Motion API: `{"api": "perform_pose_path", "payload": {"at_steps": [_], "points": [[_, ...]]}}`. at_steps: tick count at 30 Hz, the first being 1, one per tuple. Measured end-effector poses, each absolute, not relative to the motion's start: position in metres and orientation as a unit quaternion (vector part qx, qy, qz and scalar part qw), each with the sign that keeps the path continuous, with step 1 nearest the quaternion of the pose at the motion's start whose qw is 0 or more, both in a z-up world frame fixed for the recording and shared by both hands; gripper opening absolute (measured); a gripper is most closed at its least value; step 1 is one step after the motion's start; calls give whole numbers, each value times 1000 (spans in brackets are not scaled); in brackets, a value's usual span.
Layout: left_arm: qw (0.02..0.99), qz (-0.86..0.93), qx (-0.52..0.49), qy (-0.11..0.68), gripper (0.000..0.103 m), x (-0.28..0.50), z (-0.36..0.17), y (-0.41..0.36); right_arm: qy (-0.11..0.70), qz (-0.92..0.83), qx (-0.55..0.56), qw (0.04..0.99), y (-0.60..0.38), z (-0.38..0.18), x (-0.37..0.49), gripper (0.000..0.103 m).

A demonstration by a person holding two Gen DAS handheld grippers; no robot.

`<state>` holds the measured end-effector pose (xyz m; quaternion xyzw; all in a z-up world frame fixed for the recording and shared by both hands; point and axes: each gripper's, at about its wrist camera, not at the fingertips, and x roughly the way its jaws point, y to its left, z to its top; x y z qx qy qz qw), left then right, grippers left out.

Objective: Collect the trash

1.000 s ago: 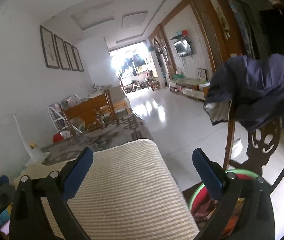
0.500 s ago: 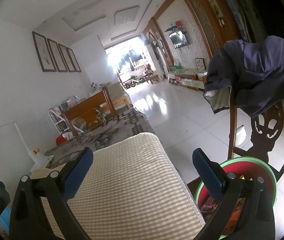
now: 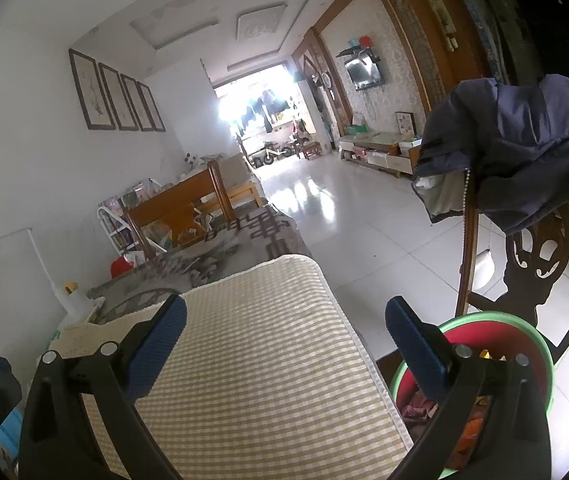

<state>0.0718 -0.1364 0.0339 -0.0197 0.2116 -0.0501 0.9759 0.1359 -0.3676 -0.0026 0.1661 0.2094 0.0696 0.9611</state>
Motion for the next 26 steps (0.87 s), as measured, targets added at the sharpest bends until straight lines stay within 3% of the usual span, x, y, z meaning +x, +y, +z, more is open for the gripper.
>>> {"api": "perform_pose_path", "payload": {"at_steps": [17, 26], "points": [[966, -55, -54, 248, 98, 80, 23, -121, 240, 82, 134, 958, -347, -11, 145, 97], [954, -7, -47, 297, 98, 88, -21, -78, 351, 102, 23, 931, -270, -64, 195, 97]]}}
